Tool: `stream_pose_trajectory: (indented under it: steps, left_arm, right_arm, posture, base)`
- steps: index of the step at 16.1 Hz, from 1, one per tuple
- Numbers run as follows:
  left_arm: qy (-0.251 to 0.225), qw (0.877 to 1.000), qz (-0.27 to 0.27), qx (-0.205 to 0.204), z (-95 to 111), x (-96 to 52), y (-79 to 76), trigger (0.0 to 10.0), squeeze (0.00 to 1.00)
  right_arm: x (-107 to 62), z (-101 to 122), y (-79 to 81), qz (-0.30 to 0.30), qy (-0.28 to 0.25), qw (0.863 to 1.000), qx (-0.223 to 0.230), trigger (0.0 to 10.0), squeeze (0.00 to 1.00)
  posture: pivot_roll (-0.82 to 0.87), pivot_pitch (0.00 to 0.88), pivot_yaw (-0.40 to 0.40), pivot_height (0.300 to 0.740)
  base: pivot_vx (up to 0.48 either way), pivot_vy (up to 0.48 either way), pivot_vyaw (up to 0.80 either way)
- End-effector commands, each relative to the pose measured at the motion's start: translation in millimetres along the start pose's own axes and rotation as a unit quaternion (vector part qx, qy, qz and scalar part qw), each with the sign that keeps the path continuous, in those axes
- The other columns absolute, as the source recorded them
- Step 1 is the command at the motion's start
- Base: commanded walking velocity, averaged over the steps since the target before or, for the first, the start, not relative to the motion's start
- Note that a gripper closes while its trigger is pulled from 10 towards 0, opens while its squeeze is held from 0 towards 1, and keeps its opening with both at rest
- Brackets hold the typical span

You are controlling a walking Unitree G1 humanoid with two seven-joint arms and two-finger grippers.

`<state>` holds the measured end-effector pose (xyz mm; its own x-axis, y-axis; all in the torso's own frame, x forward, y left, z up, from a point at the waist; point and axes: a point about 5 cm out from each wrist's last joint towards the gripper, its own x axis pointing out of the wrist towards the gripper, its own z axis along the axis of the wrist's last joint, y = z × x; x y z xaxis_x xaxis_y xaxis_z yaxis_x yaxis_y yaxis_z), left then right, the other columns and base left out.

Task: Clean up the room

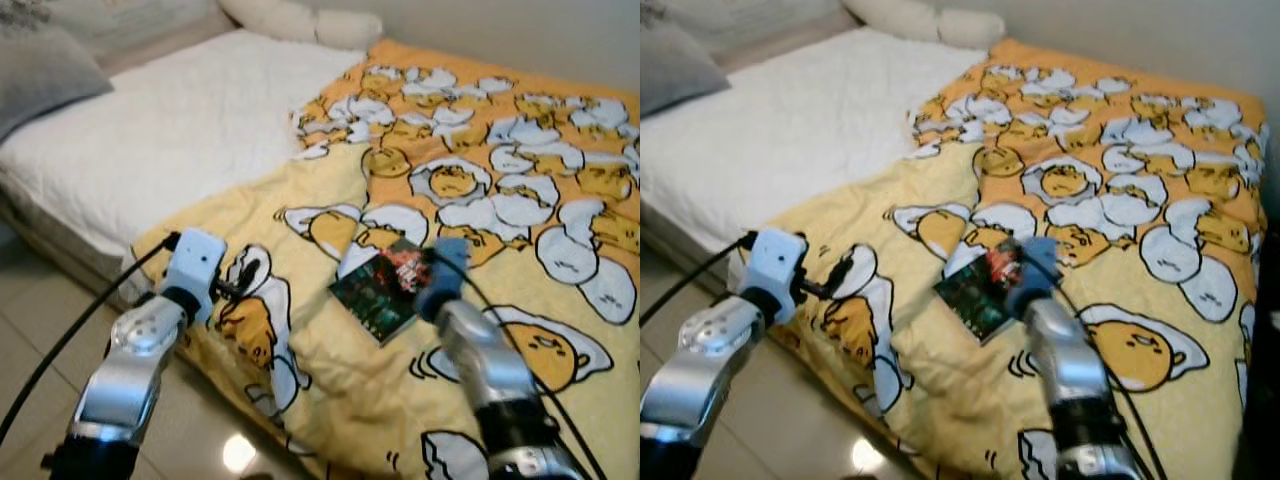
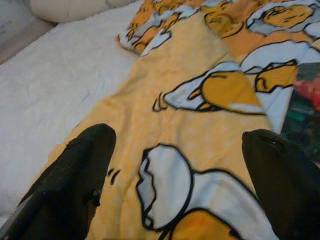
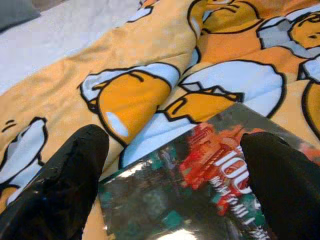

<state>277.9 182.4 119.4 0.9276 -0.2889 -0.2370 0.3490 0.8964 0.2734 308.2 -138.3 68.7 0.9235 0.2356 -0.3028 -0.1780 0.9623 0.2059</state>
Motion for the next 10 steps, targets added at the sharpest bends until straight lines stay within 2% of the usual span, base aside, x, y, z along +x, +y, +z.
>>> stream_pose_trajectory:
  steps: [1,2,3,5,7,8,9,10]
  left_arm:
    - [-0.004,1.0,-0.015,0.011,5.2,2.5,-5.0,10.0,0.82]
    - [-0.003,0.999,-0.033,0.02,7.0,3.7,-7.8,10.0,0.82]
    - [0.0,0.992,-0.124,0.04,12.8,5.0,-22.6,10.0,0.81]
    - [0.008,0.977,-0.201,0.062,15.6,3.8,-32.7,10.0,0.78]
    - [0.013,0.969,-0.238,0.065,15.6,2.0,-36.1,10.0,0.78]
    - [0.026,0.958,-0.278,0.069,14.1,-0.1,-38.2,10.0,0.78]
    - [0.029,0.955,-0.286,0.075,14.0,-0.4,-38.1,10.0,0.78]
    - [0.038,0.948,-0.305,0.079,13.8,-0.7,-35.3,10.0,0.78]
  right_arm:
    - [-1.5,1.5,-10.9,-0.013,0.004,1.0,-0.001,10.0,0.0]
    - [-0.4,1.5,-10.0,-0.003,0.011,1.0,0.0,10.0,0.0]
    - [5.1,-1.9,-10.0,0.018,0.053,0.998,0.009,10.0,1.0]
    - [11.0,-6.1,-14.1,0.013,0.094,0.994,0.062,10.0,1.0]
    - [13.7,-9.5,-12.8,0.023,0.119,0.989,0.089,10.0,1.0]
    - [17.7,-13.1,-10.0,0.03,0.15,0.979,0.138,10.0,1.0]
    - [19.2,-13.7,-9.5,0.029,0.158,0.974,0.157,10.0,1.0]
    - [22.1,-16.6,-11.4,0.013,0.195,0.963,0.188,10.0,1.0]
  posture:
    - [0.09,0.0,0.032,0.74]
    - [0.09,0.0,0.032,0.74]
    - [0.09,0.0,0.033,0.74]
    - [0.1,0.0,0.027,0.74]
    - [0.1,0.0,0.02,0.74]
    - [0.1,0.0,0.019,0.74]
    - [0.1,0.0,0.019,0.74]
    - [0.1,0.0,0.013,0.74]
  base:
    - [0.0,0.0,0.0]
    - [0.0,0.0,0.0]
    - [0.0,0.0,0.0]
    - [0.0,0.0,0.0]
    - [0.0,0.0,0.0]
    - [0.0,0.0,0.0]
    - [0.0,0.0,0.0]
    - [0.0,0.0,0.0]
